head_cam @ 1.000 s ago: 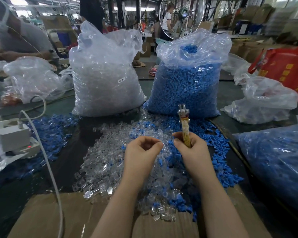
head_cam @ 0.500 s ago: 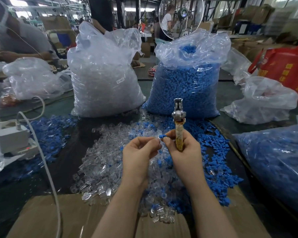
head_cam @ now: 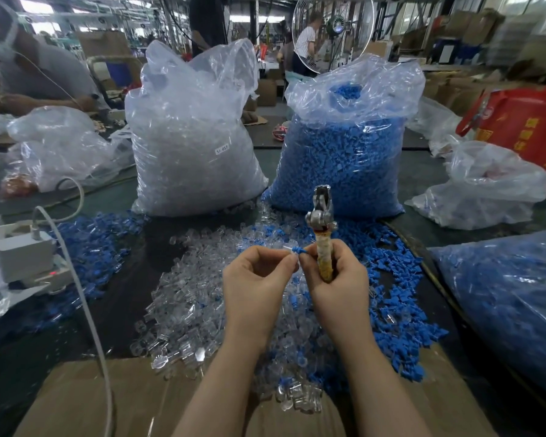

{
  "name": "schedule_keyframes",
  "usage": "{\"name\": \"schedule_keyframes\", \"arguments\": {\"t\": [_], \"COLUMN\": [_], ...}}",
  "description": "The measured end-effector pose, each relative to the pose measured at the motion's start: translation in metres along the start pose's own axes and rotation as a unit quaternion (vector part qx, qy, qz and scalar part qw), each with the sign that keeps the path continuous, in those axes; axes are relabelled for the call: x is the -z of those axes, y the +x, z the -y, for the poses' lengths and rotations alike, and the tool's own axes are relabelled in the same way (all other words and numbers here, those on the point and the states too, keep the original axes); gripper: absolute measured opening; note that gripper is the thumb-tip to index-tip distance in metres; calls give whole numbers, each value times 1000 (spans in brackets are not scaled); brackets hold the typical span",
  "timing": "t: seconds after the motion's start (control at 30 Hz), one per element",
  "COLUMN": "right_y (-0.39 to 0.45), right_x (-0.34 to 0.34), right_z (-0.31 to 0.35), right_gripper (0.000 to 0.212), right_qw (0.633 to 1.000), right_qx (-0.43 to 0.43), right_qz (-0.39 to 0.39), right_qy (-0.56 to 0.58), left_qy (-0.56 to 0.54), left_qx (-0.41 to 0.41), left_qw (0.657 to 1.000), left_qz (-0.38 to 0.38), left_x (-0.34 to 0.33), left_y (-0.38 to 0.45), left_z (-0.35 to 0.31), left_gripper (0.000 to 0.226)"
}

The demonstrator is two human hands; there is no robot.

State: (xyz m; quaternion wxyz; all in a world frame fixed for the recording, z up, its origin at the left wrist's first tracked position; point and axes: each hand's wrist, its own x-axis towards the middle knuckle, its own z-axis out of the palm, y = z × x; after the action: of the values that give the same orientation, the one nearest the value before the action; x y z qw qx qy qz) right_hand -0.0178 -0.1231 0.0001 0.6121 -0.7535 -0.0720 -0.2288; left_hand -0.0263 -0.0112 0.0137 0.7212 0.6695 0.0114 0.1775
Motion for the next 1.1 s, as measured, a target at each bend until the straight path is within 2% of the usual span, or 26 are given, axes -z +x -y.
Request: {"name": "schedule_keyframes", "arguments": {"t": [0.2,0.53,0.67,0.87,0.97,1.1], "right_y": [0,4,6,9,10,9], "right_x": [1,8,14,28,31,32], "right_z": [-1,-4,1,-3,-4,-4], "right_gripper": [24,5,12,16,15,32], "right_qw": [999,994,986,967,958,945], "right_qx": [6,-30,-78,-116,-120,-125], "right_qz": [8,99,146,227,258,293], "right_qy": [-41,-35,6,-27,-45,-68], "left_qy": [96,122,55,-92,-96,-88], "left_qx": [-71,-72,-30,27,18,-3], "left_qw": [993,990,998,995,995,996], "left_qz": [-5,-21,-21,-25,-26,-27], "left_x": [1,3,5,11,15,19], "left_y": [0,2,4,10,13,15], "left_z": [4,10,8,3,2,3], "left_gripper": [18,16,9,3,2,3]}}
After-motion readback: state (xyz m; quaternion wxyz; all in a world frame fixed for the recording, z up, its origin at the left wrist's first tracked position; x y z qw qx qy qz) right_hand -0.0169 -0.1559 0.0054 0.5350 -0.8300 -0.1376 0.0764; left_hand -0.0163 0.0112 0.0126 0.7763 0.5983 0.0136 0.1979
